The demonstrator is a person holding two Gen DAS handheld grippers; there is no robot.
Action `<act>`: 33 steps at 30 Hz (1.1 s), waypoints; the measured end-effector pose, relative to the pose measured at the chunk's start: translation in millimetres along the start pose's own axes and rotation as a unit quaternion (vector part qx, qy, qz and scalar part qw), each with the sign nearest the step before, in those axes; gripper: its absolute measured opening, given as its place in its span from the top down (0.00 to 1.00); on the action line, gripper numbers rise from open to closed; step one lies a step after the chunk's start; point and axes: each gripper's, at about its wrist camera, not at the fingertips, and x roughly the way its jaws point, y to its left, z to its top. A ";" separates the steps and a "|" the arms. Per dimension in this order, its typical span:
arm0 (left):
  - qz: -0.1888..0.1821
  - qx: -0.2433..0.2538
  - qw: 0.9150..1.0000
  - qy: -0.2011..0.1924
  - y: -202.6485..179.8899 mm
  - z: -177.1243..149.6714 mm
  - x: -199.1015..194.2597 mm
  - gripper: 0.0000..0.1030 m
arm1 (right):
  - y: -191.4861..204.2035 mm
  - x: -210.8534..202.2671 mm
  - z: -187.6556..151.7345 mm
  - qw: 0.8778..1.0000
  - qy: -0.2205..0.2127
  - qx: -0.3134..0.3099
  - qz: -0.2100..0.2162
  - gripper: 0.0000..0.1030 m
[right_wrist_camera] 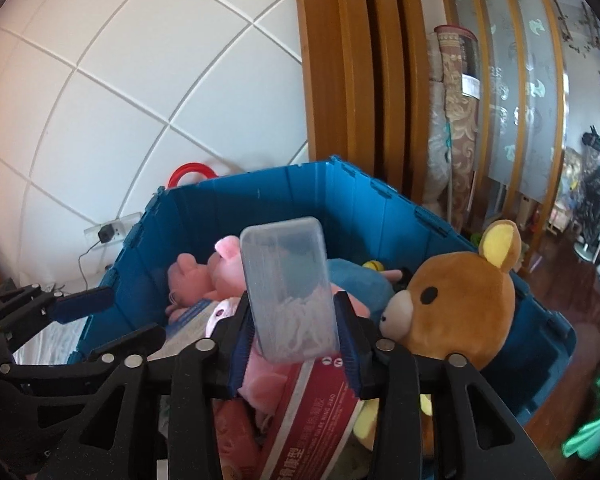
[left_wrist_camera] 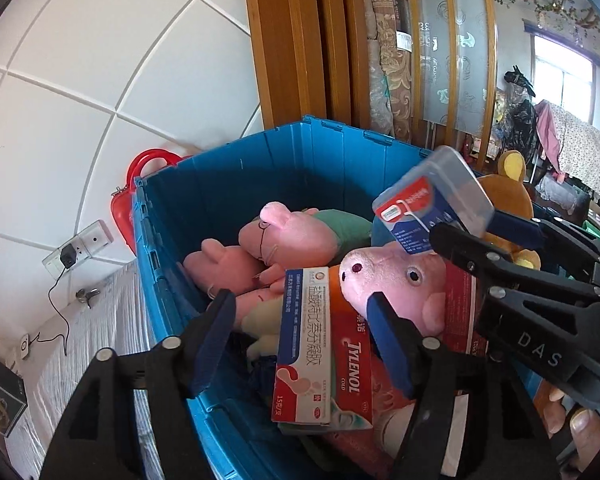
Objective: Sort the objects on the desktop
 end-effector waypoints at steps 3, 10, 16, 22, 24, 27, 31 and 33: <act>-0.001 -0.001 1.000 -0.009 4.7 -3.7 -7.7 0.27 | -1.2 -3.4 -2.5 1.000 -0.003 0.008 0.001 0.21; -0.006 -0.018 1.000 -0.020 19.4 -17.7 -26.9 0.25 | 4.7 -26.6 -6.2 1.000 -0.016 0.019 -0.008 0.00; -0.035 -0.026 0.998 -0.035 25.0 -35.2 -47.8 0.22 | 14.6 -58.3 -18.3 0.999 -0.019 0.030 -0.035 0.00; -0.020 -0.034 0.998 -0.045 11.0 -41.8 -65.1 0.22 | 13.1 -86.7 -35.4 0.998 -0.007 0.040 -0.051 0.00; 0.005 -0.039 0.997 -0.061 3.3 -41.3 -72.9 0.22 | 7.4 -95.2 -36.0 0.998 -0.013 0.031 -0.046 0.00; 0.019 -0.078 0.993 -0.083 -6.8 -41.4 -82.3 0.22 | -4.5 -104.4 -31.8 0.999 -0.027 0.015 -0.043 0.00; 0.043 -0.110 0.988 -0.100 -27.2 -45.6 -87.7 0.22 | -31.5 -112.5 -30.7 0.999 -0.034 0.006 -0.029 0.00; 0.056 -0.127 0.987 -0.082 -35.6 -47.2 -81.7 0.21 | -42.6 -111.8 -32.7 0.999 -0.034 0.001 -0.016 0.00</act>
